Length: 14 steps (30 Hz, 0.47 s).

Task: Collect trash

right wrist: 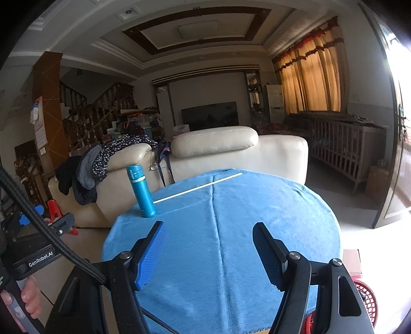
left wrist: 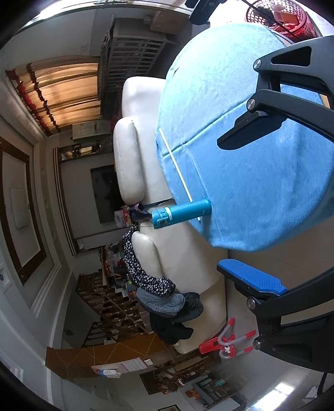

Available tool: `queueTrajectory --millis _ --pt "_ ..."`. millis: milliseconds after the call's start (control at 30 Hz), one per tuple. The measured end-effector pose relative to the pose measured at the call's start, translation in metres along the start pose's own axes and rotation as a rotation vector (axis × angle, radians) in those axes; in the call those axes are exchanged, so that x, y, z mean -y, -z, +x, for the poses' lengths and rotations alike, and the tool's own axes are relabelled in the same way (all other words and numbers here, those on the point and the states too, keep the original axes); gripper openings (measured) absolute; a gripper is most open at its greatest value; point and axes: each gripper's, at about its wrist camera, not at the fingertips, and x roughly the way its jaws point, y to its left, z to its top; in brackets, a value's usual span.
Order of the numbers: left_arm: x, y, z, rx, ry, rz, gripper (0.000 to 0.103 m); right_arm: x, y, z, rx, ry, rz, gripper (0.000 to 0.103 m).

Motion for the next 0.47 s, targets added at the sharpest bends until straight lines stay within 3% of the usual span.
queueTrajectory --millis 467 --pt "0.03 -0.007 0.047 -0.086 0.031 0.041 0.087 0.037 0.003 0.046 -0.079 0.033 0.053 0.073"
